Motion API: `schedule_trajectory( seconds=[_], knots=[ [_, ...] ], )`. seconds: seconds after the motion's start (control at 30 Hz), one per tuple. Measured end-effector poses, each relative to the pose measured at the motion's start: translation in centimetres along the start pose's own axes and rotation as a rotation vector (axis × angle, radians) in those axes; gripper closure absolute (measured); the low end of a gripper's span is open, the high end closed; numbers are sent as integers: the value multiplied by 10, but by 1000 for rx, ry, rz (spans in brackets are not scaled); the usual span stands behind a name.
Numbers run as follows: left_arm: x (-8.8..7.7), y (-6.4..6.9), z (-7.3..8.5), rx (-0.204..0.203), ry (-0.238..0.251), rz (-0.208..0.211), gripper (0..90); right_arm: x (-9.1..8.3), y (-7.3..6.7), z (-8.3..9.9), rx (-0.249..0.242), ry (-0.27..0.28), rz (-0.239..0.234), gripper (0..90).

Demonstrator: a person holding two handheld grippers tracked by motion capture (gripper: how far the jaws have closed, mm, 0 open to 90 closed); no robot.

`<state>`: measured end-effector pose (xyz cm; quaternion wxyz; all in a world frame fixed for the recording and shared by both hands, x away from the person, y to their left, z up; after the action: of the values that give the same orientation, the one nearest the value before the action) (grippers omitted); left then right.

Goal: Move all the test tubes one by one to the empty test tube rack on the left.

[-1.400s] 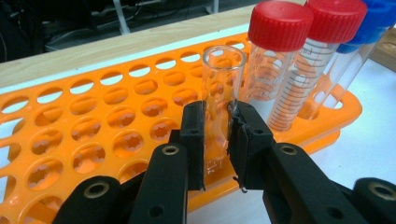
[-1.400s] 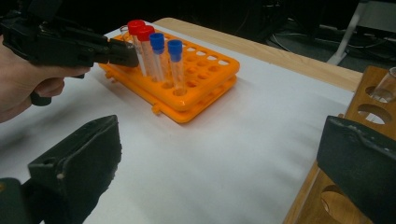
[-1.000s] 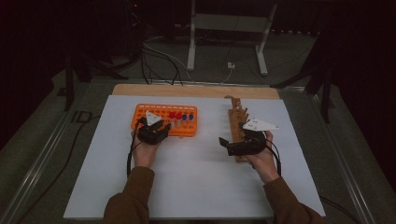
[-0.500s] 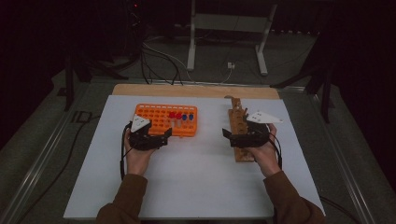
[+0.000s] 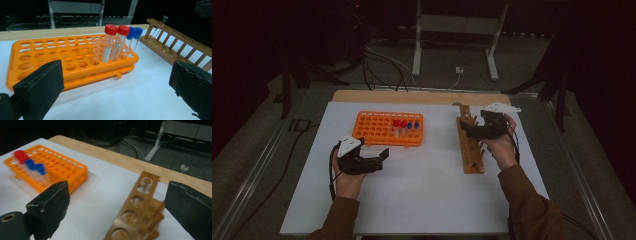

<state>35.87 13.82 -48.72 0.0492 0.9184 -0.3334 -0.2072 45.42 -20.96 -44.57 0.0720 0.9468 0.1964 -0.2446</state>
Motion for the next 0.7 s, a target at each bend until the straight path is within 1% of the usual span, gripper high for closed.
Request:
schedule_trajectory(
  seconds=[0.1,0.27,0.37,0.43,0.53,0.57,0.6,0.67,0.7],
  knots=[
    [0,-2,4,0,-12,-15,4,9,7,-2,16,-10,10,118],
    [1,-2,5,-9,-9,-18,4,27,14,-3,23,-29,30,170],
    [2,0,6,1,-18,-24,4,40,19,0,30,-47,55,227],
    [2,0,6,4,-17,-28,4,49,22,2,41,-61,61,284],
    [-1,-2,4,-9,2,-35,4,58,28,4,62,-68,84,406],
    [-2,-3,3,-15,7,-36,5,60,28,4,71,-72,83,447],
    [-2,-3,3,-17,7,-36,5,62,28,4,72,-74,80,482],
    [-3,-5,4,-20,10,-40,5,67,29,7,53,-95,101,527],
    [-3,-5,4,-22,10,-41,5,70,29,8,52,-102,101,556]
  ],
)
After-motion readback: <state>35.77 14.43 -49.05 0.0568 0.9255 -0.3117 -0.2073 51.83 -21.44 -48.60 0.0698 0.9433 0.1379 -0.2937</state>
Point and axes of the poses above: each handheld gripper's, and its own axes: x roughly forward along the jaws, z roughly out of its underside, y roughly to its right, the point moved 7 cm from there along x, roughly forward along the jaws, and after that the axes turned 9 degrees about z, right-handed, at the moved point
